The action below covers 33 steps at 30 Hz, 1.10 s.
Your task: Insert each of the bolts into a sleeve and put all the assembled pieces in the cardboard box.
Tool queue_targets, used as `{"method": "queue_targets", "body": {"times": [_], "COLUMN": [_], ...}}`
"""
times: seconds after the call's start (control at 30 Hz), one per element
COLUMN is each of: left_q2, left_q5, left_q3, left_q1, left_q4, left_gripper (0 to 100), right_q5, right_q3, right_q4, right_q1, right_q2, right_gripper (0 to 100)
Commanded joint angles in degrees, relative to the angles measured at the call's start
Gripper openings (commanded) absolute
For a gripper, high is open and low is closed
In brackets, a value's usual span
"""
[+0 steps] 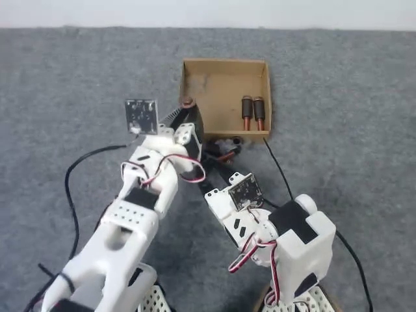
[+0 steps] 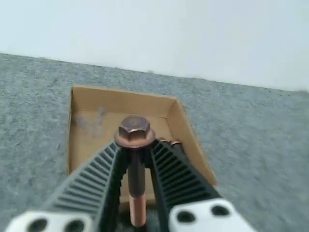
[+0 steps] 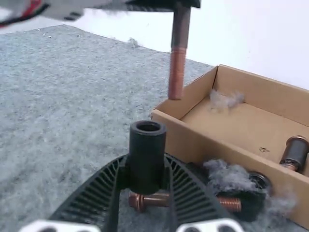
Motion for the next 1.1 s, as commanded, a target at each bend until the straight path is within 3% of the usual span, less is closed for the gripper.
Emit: {"method": "queue_targets", "body": {"times": [0.0, 0.77, 1.07], "left_q2": [-7.8, -5.0, -5.0], "left_q5": [0.6, 0.5, -4.0], "left_q3": [1.0, 2.3, 4.6], "left_q1": [1.0, 0.9, 2.7], "left_q4": [-1.9, -2.0, -2.1], "left_gripper": [1, 1, 1], "right_q5": [-0.2, -0.2, -0.2], "right_q3": [-1.8, -1.6, -1.4], "right_q4": [0.0, 0.0, 0.0], "right_q1": [-0.6, -0.4, -0.4], "right_q2": [-3.5, -3.5, -3.5], "right_gripper": [0.7, 0.7, 0.7]}}
